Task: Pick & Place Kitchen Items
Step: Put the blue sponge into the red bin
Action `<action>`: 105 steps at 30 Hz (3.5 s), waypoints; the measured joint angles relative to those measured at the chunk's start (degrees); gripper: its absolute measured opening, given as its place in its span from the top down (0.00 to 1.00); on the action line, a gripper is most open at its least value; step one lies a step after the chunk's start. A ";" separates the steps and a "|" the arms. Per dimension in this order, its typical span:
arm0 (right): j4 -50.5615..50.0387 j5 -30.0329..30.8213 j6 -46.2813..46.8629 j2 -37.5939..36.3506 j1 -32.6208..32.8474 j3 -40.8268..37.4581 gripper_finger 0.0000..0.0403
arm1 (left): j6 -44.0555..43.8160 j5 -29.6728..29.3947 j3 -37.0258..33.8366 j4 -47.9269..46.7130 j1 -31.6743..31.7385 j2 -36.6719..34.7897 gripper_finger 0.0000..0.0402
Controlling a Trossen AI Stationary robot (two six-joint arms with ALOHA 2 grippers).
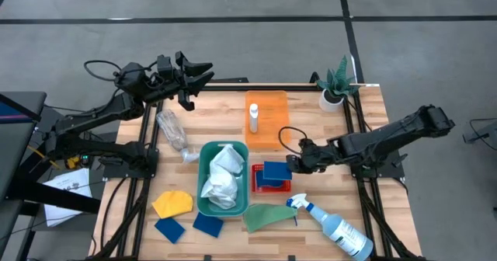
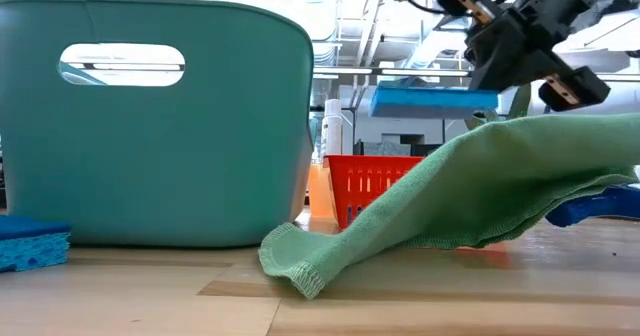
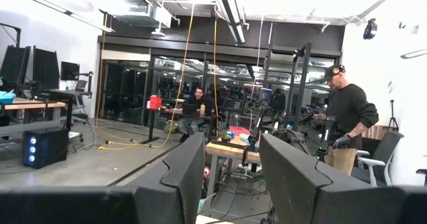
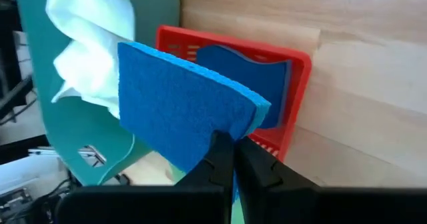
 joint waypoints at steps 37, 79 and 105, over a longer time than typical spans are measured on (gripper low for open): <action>0.35 -2.94 0.71 12.36 -0.84 4.40 1.00 | 0.00 4.15 0.00 -2.31 -0.01 -0.02 0.65; 2.03 -1.96 2.15 14.94 -0.62 4.33 1.00 | 0.44 4.13 0.00 -2.31 0.01 -0.04 0.65; -1.74 -2.95 0.43 19.28 -2.11 9.29 1.00 | 0.09 4.11 0.00 -3.43 0.01 -0.04 0.65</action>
